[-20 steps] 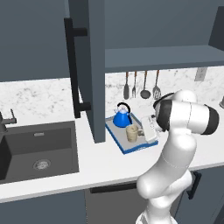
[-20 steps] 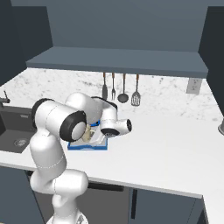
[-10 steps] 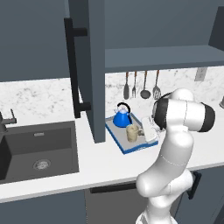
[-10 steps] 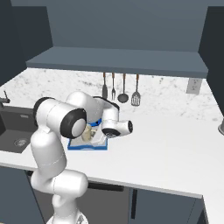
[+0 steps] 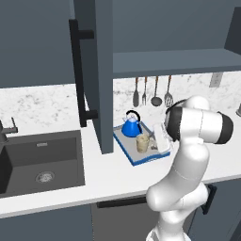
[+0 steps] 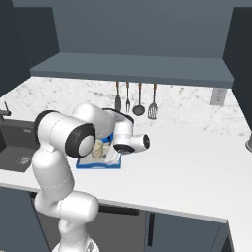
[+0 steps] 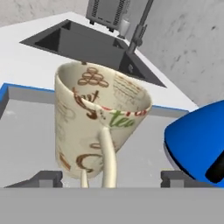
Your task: Pick the kettle from the counter and place it on the tray. Then pick the mug from the cabinet and place it on the tray. Then close the cabinet doors.
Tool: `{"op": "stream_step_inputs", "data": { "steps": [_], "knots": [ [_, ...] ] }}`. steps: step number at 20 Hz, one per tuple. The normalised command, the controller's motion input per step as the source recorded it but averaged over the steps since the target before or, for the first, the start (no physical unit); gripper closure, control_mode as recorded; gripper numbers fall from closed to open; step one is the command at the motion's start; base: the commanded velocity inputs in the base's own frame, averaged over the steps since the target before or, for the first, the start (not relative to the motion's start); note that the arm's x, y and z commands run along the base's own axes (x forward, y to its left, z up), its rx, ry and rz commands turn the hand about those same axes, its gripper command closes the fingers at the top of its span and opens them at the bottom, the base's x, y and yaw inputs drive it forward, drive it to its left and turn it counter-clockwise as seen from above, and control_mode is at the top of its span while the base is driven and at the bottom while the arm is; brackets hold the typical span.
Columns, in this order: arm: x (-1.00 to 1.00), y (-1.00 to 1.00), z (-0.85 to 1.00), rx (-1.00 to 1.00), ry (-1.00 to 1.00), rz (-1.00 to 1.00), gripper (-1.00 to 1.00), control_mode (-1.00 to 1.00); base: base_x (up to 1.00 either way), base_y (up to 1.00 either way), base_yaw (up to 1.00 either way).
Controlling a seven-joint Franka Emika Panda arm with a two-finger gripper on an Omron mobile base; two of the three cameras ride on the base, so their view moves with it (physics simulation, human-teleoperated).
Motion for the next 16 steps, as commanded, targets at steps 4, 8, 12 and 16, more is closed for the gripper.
{"op": "stream_step_inputs", "data": {
  "steps": [4, 8, 12, 16],
  "knots": [
    [0.0, -0.17, 0.13, -0.09, -0.13, 0.0, -1.0, -1.0, 0.0, 0.0, 0.0],
    [-0.03, -0.22, 0.37, 0.0, -0.12, 0.0, -1.0, -1.0, 0.0, 0.0, 0.0],
    [-0.26, -0.24, 0.49, 0.0, -0.08, 0.0, -1.0, -1.0, 0.0, 0.0, 0.0],
    [-0.35, -0.22, 0.42, -0.01, -0.02, 0.0, -1.0, -1.0, 0.0, 0.0, 0.0]
  ]
}}
